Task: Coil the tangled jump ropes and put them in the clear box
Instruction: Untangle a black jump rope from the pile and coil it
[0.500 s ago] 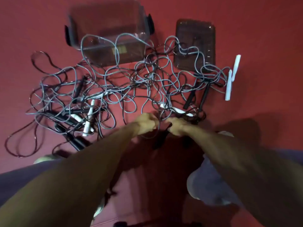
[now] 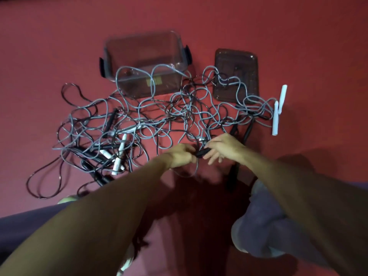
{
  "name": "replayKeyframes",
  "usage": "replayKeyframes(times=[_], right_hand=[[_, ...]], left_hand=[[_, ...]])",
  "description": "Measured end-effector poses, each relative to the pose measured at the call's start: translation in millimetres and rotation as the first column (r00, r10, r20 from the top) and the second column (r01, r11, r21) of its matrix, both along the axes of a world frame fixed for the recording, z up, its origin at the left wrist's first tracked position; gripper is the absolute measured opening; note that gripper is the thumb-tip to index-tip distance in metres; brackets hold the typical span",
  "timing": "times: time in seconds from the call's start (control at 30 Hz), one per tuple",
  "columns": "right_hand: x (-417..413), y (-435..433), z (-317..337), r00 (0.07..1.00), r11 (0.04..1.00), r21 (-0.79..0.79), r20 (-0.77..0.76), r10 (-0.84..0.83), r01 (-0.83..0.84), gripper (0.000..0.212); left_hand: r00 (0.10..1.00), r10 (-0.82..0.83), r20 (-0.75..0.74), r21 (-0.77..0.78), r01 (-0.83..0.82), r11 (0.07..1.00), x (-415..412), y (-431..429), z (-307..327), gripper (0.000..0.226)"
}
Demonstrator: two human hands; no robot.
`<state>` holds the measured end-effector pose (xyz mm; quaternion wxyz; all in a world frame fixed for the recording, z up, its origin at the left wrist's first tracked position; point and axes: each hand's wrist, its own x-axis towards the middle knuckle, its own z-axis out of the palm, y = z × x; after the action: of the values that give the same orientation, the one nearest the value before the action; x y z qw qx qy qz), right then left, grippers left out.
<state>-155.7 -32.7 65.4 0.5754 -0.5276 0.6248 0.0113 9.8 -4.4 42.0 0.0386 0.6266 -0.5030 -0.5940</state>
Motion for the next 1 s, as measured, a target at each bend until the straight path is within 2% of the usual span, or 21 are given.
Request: replayKeyframes(times=[0.07,0.17,0.23,0.33,0.47,0.6,0.67,0.73,0.8,0.87,0.93,1.0], right_hand=[[1,-8,29,0.995,0.998,-0.033,0.088,-0.049,0.053,0.023],[4,-15,77,0.984,0.993,-0.105,0.177,-0.036,0.056,0.031],[7,-19,108,0.98,0.984,-0.169,0.2,-0.02,0.054,0.032],[14,-24,154,0.986,0.947,-0.319,0.164,0.021,0.033,0.028],[22,-28,211,0.999,0.784,-0.62,0.041,-0.006,0.03,0.021],[34,-20,259,0.997,0.584,-0.809,0.07,-0.028,0.073,0.046],[44,-12,280,0.99,0.536,-0.833,0.14,-0.034,0.136,0.054],[51,-7,292,0.967,0.554,-0.799,0.252,-0.044,0.234,0.058],[58,-2,298,0.925,0.611,-0.733,0.38,0.005,0.298,0.063],[66,1,301,0.899,0.676,-0.677,0.436,0.049,0.291,0.068],[73,1,301,0.867,0.724,-0.631,0.489,0.094,0.277,0.065],[73,-2,297,0.88,0.738,-0.64,0.455,0.137,0.216,0.057]], left_hand=[[1.0,-0.02,0.002,-0.061,0.02,0.998,5,-2,24,0.023],[1.0,-0.023,-0.021,-0.155,0.019,0.988,15,-7,68,0.011],[0.998,-0.06,0.028,-0.248,0.065,0.967,20,-11,104,0.028],[0.973,-0.081,0.217,-0.412,0.167,0.896,25,-11,164,0.04],[0.973,-0.006,0.23,-0.567,0.139,0.812,35,-4,234,0.033],[0.987,0.135,0.086,-0.691,-0.039,0.722,44,6,287,0.034],[0.985,0.174,-0.021,-0.726,-0.135,0.674,48,14,307,0.031],[0.977,0.181,-0.115,-0.744,-0.205,0.636,52,23,320,0.028],[0.952,0.19,-0.242,-0.735,-0.307,0.605,55,33,323,0.026],[0.902,0.219,-0.373,-0.7,-0.429,0.571,55,41,321,0.024],[0.875,0.213,-0.434,-0.704,-0.477,0.526,55,45,324,0.022],[0.848,0.186,-0.496,-0.707,-0.519,0.48,58,47,332,0.022]])
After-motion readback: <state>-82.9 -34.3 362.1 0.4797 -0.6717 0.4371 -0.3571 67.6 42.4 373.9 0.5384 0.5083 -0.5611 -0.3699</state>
